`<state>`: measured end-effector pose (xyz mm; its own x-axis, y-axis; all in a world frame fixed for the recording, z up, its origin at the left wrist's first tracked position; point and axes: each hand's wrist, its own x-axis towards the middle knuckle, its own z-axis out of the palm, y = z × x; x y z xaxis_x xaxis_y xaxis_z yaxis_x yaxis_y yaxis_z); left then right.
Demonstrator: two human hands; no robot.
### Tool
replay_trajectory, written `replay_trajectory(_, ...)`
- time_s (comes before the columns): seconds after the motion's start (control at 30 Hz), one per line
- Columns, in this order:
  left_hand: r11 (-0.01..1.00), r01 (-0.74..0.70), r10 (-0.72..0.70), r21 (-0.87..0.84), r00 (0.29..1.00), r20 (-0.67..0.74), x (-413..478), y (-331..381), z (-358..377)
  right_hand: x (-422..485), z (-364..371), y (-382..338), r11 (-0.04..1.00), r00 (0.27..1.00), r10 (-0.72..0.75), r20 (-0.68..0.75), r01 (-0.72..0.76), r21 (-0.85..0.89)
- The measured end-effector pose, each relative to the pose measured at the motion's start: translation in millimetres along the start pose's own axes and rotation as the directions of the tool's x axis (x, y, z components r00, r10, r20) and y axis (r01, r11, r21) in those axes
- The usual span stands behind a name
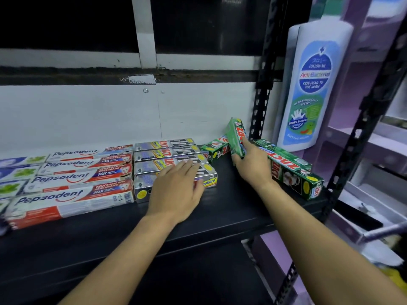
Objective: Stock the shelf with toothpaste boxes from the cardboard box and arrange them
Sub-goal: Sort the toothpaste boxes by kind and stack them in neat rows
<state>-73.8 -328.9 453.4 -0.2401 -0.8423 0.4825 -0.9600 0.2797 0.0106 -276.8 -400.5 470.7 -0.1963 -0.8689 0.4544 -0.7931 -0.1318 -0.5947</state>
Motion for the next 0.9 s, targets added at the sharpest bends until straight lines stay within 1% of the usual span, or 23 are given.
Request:
replay_trajectory(0.17,1.0,0.003,-0.003,-0.006,1.0,0.005,1,-1,-1,-14,-13,2,1.0,1.0,-0.016,-0.025,0.015,-0.023)
replay_trajectory(0.33,1.0,-0.001,0.001,-0.005,1.0,-0.004,0,0,0,-58,-43,13,0.995,1.0,-0.007,-0.022,0.004,-0.101)
replay_trajectory(0.4,1.0,-0.003,0.003,-0.004,1.0,-0.003,0,0,0,-76,-53,16,0.991,0.999,-0.03,-0.019,0.028,-0.134)
replay_trajectory(0.5,1.0,-0.004,0.004,0.004,1.0,0.002,-2,0,-1,-96,-64,18,0.975,0.994,-0.105,-0.028,0.097,-0.2)
replay_trajectory(0.73,1.0,0.005,-0.005,0.028,1.0,0.031,-1,1,-3,-131,-91,16,0.978,0.991,-0.133,-0.013,0.129,-0.163)
replay_trajectory(0.9,0.999,0.022,-0.023,0.034,0.999,0.03,-2,1,-6,-136,-98,17,0.98,0.99,-0.143,0.013,0.143,-0.141)
